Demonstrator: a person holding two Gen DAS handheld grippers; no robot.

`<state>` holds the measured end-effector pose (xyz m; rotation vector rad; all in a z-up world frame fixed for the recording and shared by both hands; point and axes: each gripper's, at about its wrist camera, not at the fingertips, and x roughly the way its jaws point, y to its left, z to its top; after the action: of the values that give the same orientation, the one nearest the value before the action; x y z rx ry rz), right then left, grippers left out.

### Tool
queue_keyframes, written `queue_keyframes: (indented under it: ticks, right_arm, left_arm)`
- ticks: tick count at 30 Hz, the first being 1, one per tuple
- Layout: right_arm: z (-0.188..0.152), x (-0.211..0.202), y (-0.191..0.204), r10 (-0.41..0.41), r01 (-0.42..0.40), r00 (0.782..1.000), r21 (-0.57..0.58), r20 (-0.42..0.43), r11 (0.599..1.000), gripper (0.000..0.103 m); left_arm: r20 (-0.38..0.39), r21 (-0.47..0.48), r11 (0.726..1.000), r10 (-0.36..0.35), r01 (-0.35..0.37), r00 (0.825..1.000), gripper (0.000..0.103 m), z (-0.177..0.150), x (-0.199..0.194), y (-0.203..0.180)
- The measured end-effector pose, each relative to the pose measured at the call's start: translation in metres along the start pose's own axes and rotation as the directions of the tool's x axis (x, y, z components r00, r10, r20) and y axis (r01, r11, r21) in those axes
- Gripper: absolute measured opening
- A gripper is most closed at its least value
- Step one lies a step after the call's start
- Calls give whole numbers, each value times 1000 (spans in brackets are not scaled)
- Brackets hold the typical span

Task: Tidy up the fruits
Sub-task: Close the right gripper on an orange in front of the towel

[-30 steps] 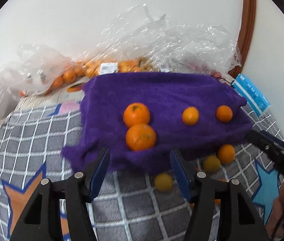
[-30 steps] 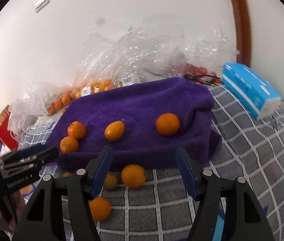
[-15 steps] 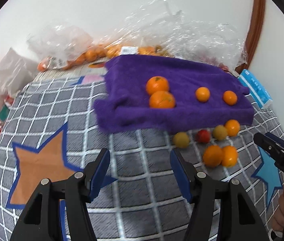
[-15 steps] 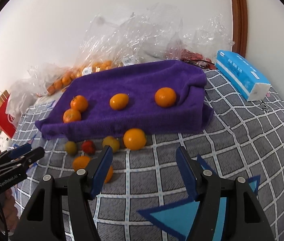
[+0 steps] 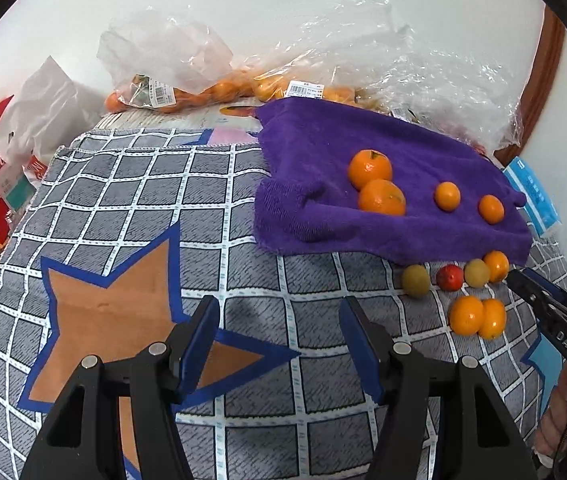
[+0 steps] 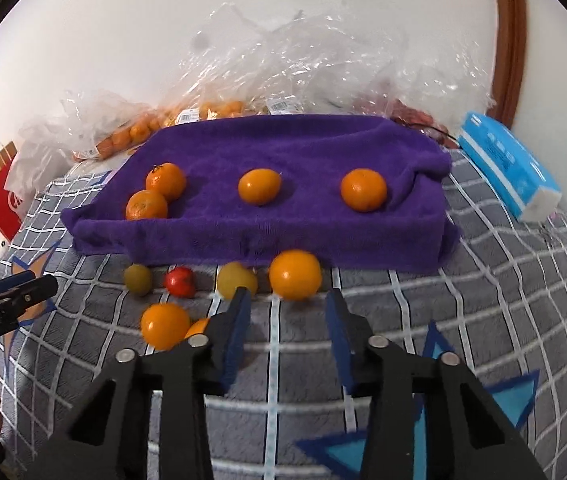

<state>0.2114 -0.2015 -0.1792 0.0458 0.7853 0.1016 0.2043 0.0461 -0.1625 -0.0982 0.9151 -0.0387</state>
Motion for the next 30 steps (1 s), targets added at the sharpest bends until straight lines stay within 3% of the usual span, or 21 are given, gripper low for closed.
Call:
queue_keyframes:
  ticks: [16,25,30]
  right_arm:
    - [11,46,-7,19,-18,996,19,-85,1000,36]
    - [7,41,-10,7,-5,997,25,-79,1000,35]
    - [5,41,-12,11,-9,997,26,-73,1000,35]
  left_arm:
    - [-35,16,997,-72,73,997,60,9,28,-16]
    - [-23,66,997,-40,41,999,60,-1,30,-22]
    - [0,88,996,-22,22,1000,66,-5,30,-26]
